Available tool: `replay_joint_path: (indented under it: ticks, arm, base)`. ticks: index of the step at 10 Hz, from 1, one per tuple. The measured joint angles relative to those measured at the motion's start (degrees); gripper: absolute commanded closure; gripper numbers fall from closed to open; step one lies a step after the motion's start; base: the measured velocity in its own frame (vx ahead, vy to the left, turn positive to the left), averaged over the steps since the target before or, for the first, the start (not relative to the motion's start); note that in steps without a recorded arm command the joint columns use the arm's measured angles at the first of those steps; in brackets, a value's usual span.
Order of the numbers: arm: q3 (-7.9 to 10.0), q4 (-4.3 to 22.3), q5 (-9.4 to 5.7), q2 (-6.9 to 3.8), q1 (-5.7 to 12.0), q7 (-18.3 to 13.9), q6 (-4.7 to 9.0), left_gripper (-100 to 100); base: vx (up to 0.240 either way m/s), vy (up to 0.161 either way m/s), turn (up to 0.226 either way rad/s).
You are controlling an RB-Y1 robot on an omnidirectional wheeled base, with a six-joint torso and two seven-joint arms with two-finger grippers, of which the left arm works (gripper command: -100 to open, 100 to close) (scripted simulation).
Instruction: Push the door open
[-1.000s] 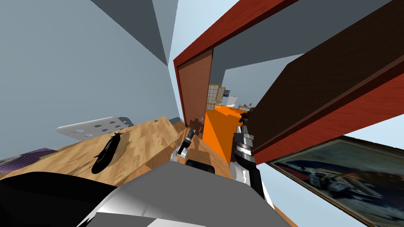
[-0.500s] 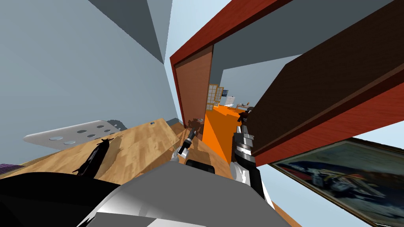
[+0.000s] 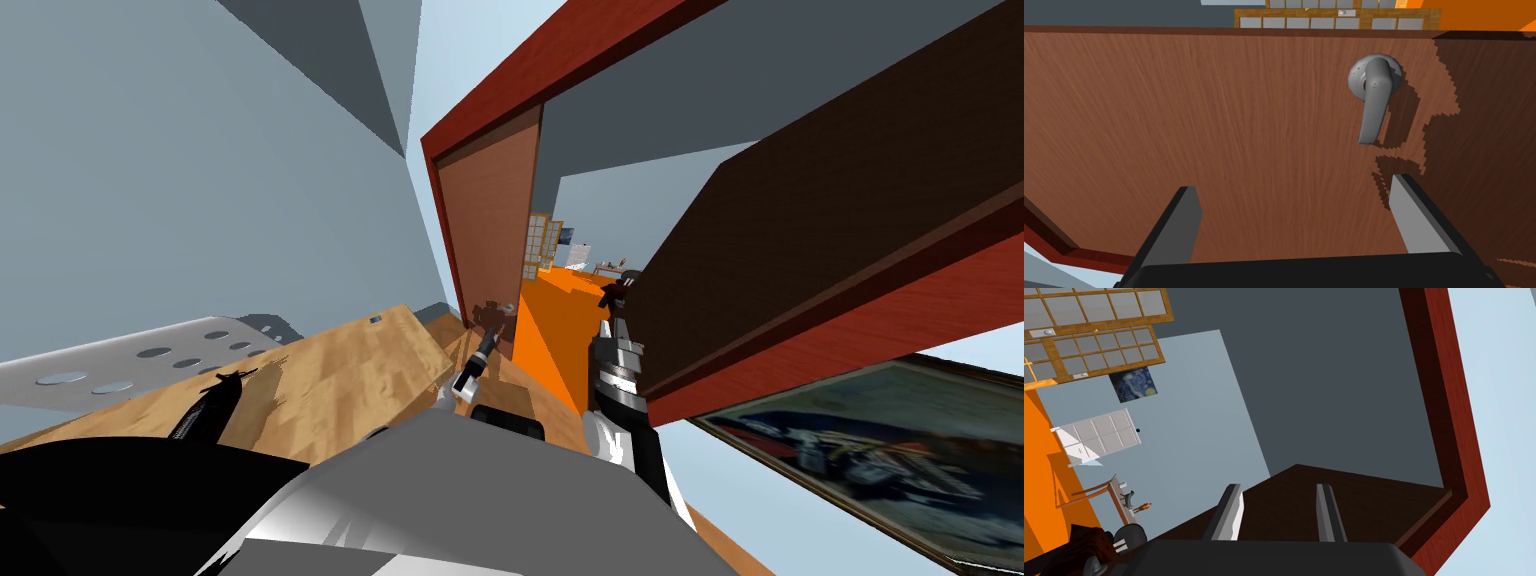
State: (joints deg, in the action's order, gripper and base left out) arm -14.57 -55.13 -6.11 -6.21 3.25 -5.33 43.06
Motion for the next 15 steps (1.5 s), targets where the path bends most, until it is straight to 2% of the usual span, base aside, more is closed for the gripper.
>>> replay_joint_path:
  ticks: [4,7,10,15]
  arm:
    - [-0.71,4.93,-0.22,0.02,2.22,-0.05,1.07,-100]
    - [-1.37,7.57,-0.36,-0.05,3.42,0.03,1.20,-100]
    - [-1.84,11.76,-0.51,0.04,5.20,-0.08,2.49,-100]
    - [-2.75,16.95,-0.73,0.28,7.43,0.09,3.44,-100]
  base:
    - [0.079,0.074,-0.084]
    - [0.055,0.075,-0.044]
    - [0.066,0.077,-0.083]
    - [0.066,0.080,-0.063]
